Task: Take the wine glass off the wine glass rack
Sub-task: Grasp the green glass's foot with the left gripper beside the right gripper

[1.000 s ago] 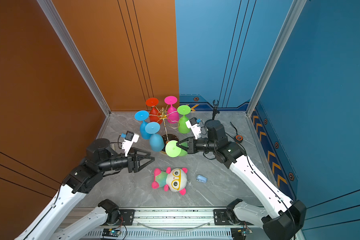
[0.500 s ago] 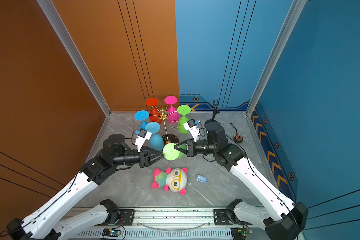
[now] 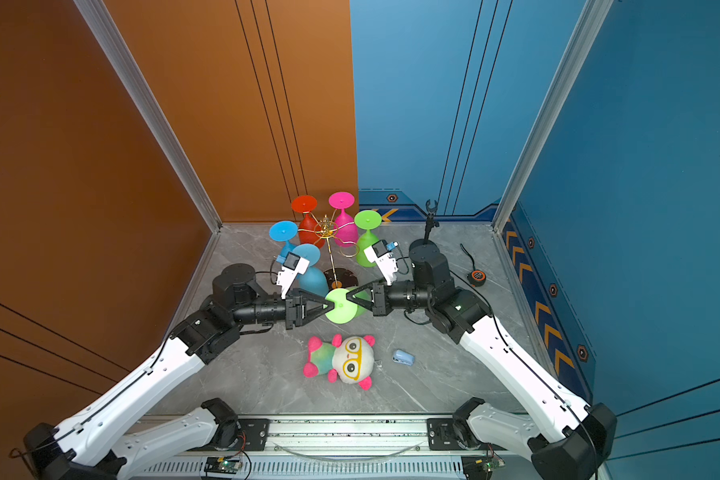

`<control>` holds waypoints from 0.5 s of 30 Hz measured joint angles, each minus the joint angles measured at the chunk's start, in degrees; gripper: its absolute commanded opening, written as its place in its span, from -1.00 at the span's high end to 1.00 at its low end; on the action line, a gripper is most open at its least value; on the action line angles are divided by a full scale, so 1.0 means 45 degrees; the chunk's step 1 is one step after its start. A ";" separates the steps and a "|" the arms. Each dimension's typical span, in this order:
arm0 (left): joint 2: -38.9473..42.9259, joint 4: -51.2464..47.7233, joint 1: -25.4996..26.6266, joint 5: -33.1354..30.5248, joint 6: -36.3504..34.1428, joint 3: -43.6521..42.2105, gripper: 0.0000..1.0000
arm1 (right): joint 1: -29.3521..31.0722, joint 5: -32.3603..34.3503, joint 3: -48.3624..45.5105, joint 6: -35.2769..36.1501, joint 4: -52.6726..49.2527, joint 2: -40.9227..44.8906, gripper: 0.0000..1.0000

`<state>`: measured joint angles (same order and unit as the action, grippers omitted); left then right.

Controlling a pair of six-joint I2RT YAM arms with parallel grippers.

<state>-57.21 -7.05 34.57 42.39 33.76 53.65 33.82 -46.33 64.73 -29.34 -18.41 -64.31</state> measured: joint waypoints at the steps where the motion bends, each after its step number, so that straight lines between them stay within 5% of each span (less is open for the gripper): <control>1: -0.0039 0.0019 0.0000 0.0073 0.0039 -0.0010 0.64 | 0.0000 -0.0005 0.0000 0.0000 0.0000 0.0010 1.00; 15: -0.0296 0.0588 0.0000 0.0874 0.0559 -0.0058 0.96 | -0.0146 -0.0097 -0.0170 0.0238 -0.0010 0.0340 0.77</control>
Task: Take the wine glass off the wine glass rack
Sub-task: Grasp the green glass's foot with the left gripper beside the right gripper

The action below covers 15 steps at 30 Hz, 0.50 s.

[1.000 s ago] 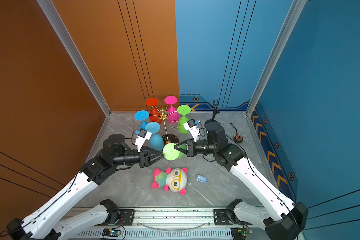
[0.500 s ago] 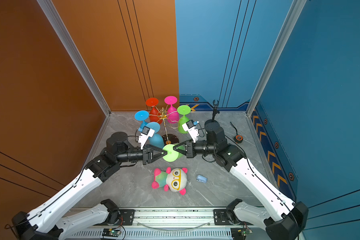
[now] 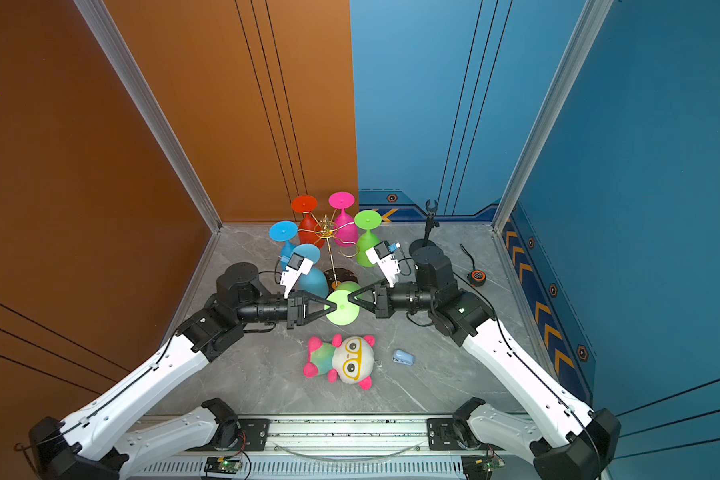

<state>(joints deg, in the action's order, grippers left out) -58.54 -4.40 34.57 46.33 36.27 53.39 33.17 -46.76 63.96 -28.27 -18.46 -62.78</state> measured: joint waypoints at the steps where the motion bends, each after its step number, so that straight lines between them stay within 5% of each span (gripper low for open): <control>1: -0.0044 0.0102 0.0000 0.0053 0.0010 0.0000 0.98 | -0.0044 0.0005 -0.0019 0.0000 -0.0005 0.0049 0.72; 15: -0.0738 0.0685 0.0005 0.0617 -0.0005 -0.0010 1.00 | -0.1161 0.0408 -0.0209 -0.0073 -0.1311 0.1321 -0.18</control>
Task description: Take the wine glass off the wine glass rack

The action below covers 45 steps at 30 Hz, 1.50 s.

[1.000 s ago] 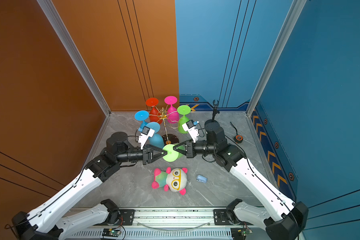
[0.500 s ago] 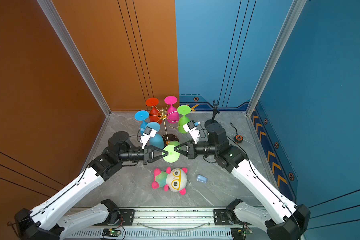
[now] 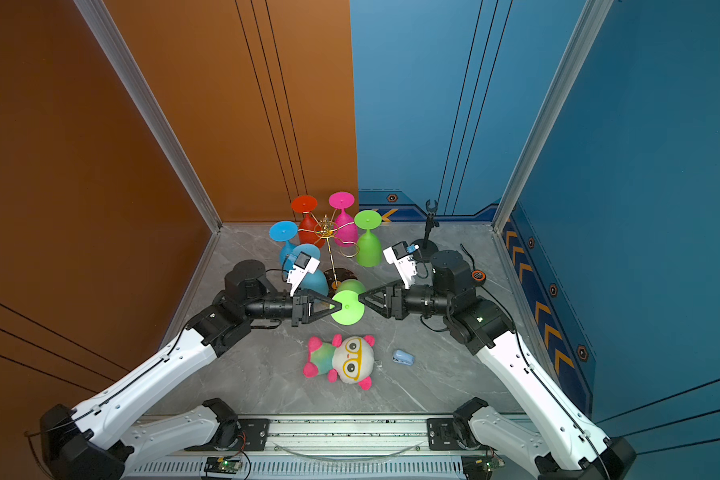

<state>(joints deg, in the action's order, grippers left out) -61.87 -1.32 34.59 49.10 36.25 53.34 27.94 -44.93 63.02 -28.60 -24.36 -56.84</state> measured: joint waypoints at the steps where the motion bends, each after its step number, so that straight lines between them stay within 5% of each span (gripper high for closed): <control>1: -0.0034 0.0005 0.0000 0.0019 -0.0053 0.0000 1.00 | -0.0146 0.0039 0.0000 -0.0015 -0.0136 0.0068 -0.21; 14: 0.1054 -0.0525 0.1297 -0.1817 -0.3400 -0.0991 1.00 | -0.2040 0.1690 0.0005 -0.0452 -0.1549 -0.0340 -0.45; 24: 0.2681 -0.1311 0.4070 -0.5328 -0.8223 -0.2084 1.00 | -0.2142 0.1860 0.0767 -0.0510 -0.2429 -0.1821 -0.48; 45: 0.1821 -0.3036 0.8446 -1.3959 -1.5562 -0.2288 1.00 | -0.1511 0.1928 0.3623 0.0044 -0.3803 -0.4493 -0.30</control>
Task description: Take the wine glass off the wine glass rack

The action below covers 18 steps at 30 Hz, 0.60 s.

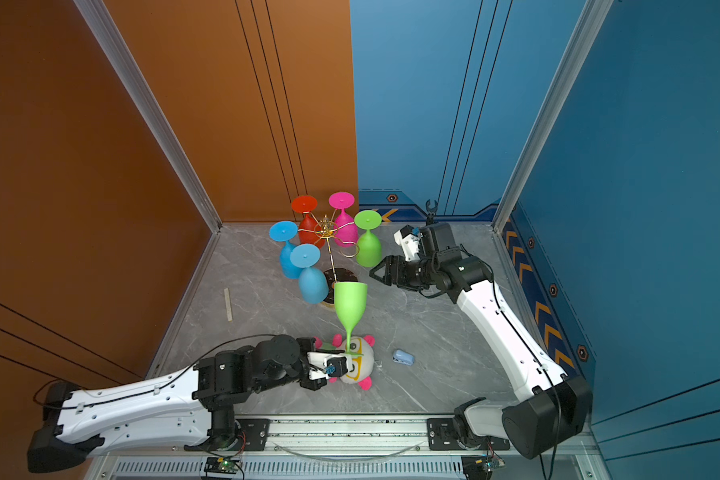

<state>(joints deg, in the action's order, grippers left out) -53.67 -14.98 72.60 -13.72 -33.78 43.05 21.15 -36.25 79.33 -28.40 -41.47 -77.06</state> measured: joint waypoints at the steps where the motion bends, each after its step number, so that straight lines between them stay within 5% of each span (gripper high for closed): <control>1: -0.0078 -0.0019 0.0146 -0.0335 -0.0277 0.0000 1.00 | 0.0039 -0.0034 0.0117 0.0024 -0.0019 -0.0078 -0.28; 18: -0.0782 0.1486 0.1287 -0.4765 -0.4663 -0.1229 1.00 | 0.0816 -0.0719 0.1161 0.1282 -0.1554 -0.0874 0.08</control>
<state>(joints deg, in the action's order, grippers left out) -57.19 -8.29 78.39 -35.16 -54.76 37.52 24.82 -39.48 84.55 -22.63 -48.47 -80.99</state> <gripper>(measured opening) 0.058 0.470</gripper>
